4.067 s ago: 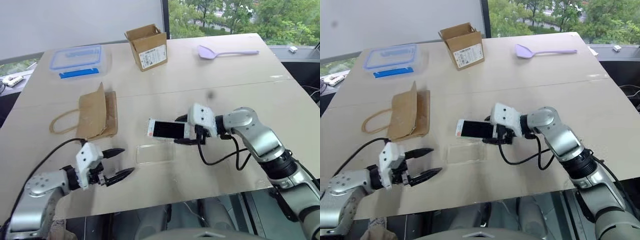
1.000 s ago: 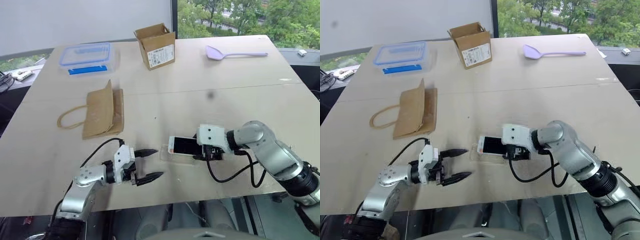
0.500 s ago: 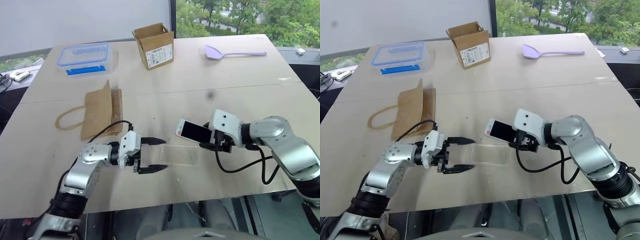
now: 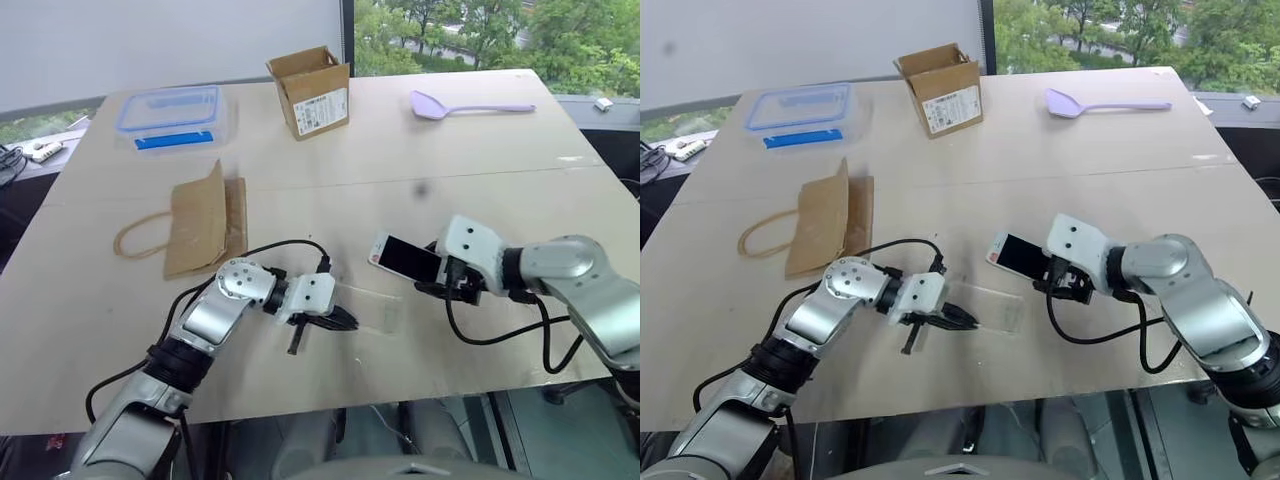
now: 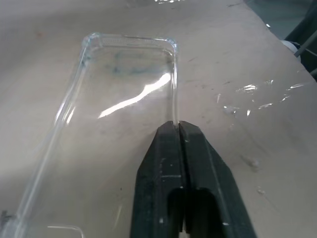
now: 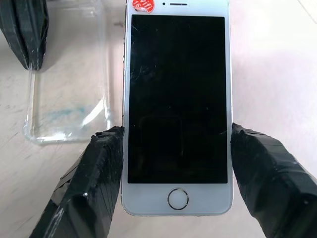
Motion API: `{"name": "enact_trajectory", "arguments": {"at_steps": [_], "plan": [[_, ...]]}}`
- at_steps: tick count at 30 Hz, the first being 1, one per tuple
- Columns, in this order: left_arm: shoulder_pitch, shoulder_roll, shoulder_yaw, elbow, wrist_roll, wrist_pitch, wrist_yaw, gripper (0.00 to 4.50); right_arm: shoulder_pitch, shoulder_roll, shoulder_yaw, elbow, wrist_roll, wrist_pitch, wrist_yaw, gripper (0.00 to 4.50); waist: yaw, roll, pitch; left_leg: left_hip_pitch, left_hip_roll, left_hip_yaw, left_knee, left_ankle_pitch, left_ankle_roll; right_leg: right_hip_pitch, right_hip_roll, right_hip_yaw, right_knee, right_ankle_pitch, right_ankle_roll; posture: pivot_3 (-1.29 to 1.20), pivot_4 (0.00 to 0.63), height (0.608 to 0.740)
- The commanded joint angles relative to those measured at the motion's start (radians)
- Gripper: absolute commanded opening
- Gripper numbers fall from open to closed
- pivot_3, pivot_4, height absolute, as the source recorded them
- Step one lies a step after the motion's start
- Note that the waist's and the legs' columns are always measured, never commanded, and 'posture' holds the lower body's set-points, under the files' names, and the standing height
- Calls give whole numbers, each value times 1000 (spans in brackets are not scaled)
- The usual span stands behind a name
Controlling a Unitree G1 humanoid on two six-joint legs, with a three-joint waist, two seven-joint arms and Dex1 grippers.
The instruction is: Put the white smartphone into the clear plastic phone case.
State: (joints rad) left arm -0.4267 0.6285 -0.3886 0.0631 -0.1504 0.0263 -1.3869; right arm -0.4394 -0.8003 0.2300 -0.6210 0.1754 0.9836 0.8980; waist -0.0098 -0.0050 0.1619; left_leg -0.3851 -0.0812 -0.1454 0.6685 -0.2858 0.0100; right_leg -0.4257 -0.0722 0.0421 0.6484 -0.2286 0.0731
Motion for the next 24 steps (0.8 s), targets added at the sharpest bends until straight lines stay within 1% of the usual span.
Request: {"name": "enact_trajectory", "arguments": {"at_steps": [1, 4, 9, 13, 16, 18, 22, 24], "plan": [[-33, -14, 13, 21, 30, 72, 56, 0, 17, -16, -55, -71, 27, 16, -32, 2885, 2, 0, 0, 0, 0, 0, 0, 0, 0, 1, 0, 0, 0, 0, 0, 0, 150, 740], [-119, -49, 39, 85, 43, 76, 108, 0, 35, -15, -79, -89, 43, 35, -56, 2884, 7, -1, 1, 2, -1, -2, 1, 0, 0, 4, 0, -2, 0, 0, 1, 0, 150, 740], [-219, -90, 36, 196, 53, 0, 93, 0, 55, -38, -111, -98, 65, 32, -74, 2882, 1, -1, 1, 2, -1, -1, 2, 0, 0, 4, 0, -2, 1, 1, 2, 0, 150, 740], [-232, -111, 31, 243, 64, -15, 94, 0, 47, -48, -118, -87, 73, 18, -90, 2881, -7, -1, 1, 1, -1, 0, 1, 0, 0, 3, 0, 0, -1, 1, 2, 0, 150, 740], [-221, -125, 26, 259, 60, -12, 77, 0, 35, -47, -114, -74, 74, 5, -102, 2881, -5, -1, 1, -2, -1, 0, 1, 0, 0, -1, 0, 0, -1, 1, 2, 0, 150, 740], [-217, -142, 20, 292, 82, -24, 99, 0, 28, -44, -101, -58, 70, -12, -107, 2879, -3, -1, 1, -4, -1, 0, 2, 0, 0, -3, 0, 0, 0, 1, 2, 0, 150, 740], [-206, -166, 39, 255, 71, 113, 148, 0, 24, -53, -82, -27, 60, -53, -104, 2879, 3, -2, 1, -5, -1, -1, 3, 0, 1, -3, 0, 0, 0, 1, 2, 0, 150, 740], [-194, -163, 42, 225, 78, 126, 162, 0, 22, -58, -78, -13, 57, -72, -99, 2878, 4, -2, 1, -5, -1, -1, 3, 0, 1, -3, 0, 0, 1, 1, 2, 0, 150, 740]]}}
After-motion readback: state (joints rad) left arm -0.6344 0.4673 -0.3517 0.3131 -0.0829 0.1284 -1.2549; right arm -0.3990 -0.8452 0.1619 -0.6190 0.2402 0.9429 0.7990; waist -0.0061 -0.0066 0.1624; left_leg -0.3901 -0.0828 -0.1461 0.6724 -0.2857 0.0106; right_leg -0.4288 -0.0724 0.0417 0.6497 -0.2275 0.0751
